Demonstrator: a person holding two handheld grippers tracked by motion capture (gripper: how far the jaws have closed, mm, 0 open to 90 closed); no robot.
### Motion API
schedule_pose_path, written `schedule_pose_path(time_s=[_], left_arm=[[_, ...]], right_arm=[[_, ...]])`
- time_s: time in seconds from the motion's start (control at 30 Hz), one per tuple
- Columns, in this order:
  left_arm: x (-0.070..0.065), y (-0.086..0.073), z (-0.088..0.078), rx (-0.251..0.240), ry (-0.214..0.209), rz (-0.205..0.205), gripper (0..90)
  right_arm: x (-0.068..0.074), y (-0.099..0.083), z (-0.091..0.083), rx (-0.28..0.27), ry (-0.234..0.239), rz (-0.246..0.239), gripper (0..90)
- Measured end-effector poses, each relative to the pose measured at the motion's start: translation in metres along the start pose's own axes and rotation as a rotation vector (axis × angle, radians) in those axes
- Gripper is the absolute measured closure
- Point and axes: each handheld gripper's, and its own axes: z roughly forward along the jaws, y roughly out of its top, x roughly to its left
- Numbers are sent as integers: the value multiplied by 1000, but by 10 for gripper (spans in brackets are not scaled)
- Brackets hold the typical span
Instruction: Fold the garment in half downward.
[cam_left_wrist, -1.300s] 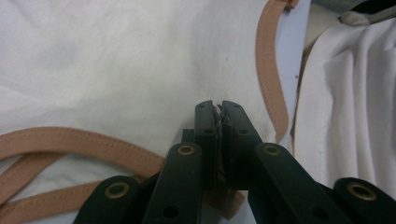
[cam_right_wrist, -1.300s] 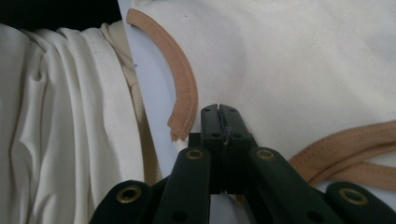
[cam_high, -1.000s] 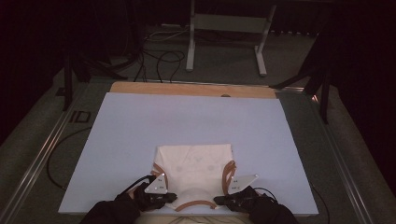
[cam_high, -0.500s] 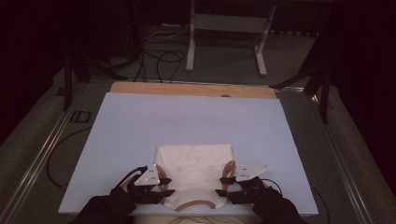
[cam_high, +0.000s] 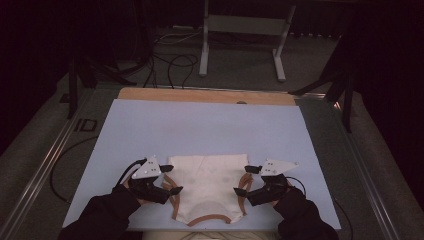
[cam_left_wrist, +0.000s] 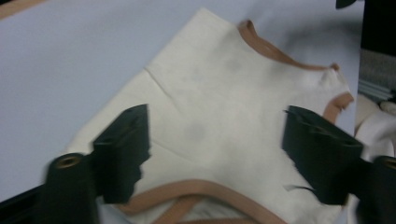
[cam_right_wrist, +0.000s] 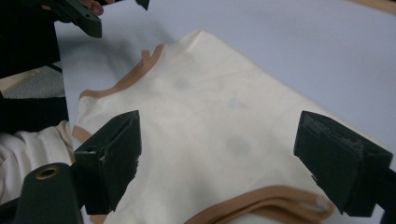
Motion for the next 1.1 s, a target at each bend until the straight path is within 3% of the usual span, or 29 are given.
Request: schedule_pose_path(time_s=[0.03,0.2,0.4,0.77,0.9,1.1], left_arm=[[2,1,0,-2,2,1,139],[13,4,1,-16,27,-10,124],[26,4,7,-26,21,-29,32],[51,3,17,-10,29,-51,30],[61,0,22,-1,23,-78,29],[73,-4,31,37,39,-97,44]], right_arm=[[-3,1,0,-9,-6,-15,151],[-15,5,2,-8,-29,-25,144],[-27,9,6,2,-62,-2,144],[-51,14,19,34,-81,-1,130],[-62,13,24,53,-77,3,127],[-77,9,32,70,-81,27,120]])
